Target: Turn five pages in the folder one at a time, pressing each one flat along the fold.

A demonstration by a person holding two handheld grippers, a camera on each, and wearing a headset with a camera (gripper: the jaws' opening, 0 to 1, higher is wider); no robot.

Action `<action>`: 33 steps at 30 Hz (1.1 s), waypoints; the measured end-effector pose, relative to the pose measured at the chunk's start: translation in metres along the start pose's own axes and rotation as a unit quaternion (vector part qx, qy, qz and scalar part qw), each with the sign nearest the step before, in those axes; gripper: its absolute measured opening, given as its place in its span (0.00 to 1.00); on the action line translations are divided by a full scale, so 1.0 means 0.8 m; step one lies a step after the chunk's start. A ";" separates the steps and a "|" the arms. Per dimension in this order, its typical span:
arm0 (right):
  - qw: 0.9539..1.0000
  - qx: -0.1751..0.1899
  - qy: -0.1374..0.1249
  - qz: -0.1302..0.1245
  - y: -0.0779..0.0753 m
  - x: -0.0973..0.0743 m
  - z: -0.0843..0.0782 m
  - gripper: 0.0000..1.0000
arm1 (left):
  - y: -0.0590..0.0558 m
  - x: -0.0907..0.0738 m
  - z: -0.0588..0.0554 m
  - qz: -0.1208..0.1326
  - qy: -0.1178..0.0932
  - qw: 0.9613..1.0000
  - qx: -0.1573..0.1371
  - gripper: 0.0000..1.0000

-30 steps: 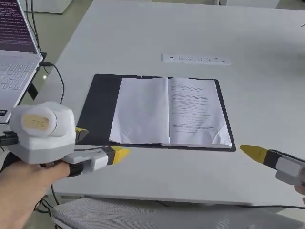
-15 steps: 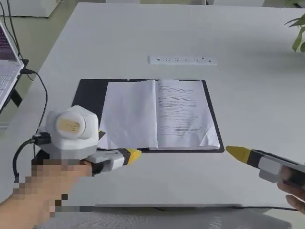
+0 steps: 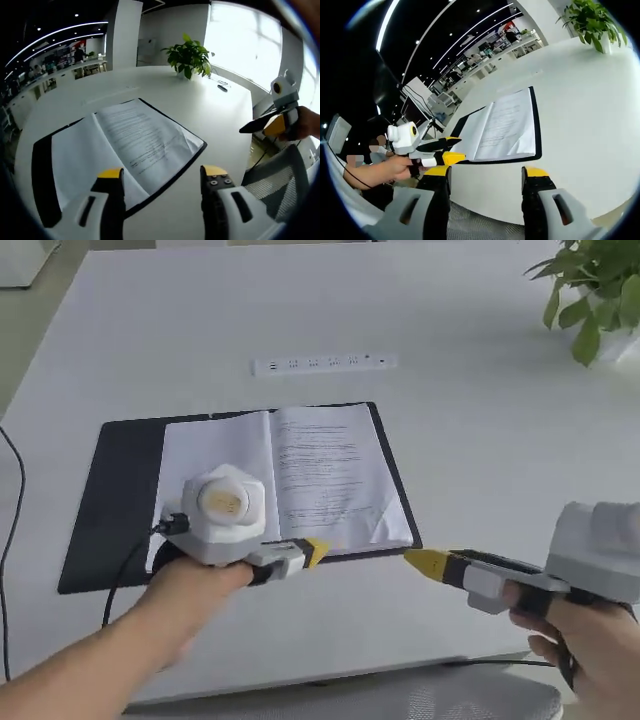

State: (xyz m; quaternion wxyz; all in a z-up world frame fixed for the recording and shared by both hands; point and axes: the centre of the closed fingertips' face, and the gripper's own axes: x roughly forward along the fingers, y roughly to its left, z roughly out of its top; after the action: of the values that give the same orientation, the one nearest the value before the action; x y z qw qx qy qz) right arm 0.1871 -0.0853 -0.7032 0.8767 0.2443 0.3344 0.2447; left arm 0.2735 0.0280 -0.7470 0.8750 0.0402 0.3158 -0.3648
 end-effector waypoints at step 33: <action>0.998 0.055 -0.015 -0.011 -0.058 0.033 0.011 0.50 | -0.009 0.118 -0.009 0.067 -0.011 0.996 0.063 0.55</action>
State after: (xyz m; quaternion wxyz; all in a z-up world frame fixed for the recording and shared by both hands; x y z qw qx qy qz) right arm 0.2227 -0.1074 -0.7371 0.8693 0.2922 0.3373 0.2125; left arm 0.3153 -0.0328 -0.8065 0.8966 0.1121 0.2792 -0.3249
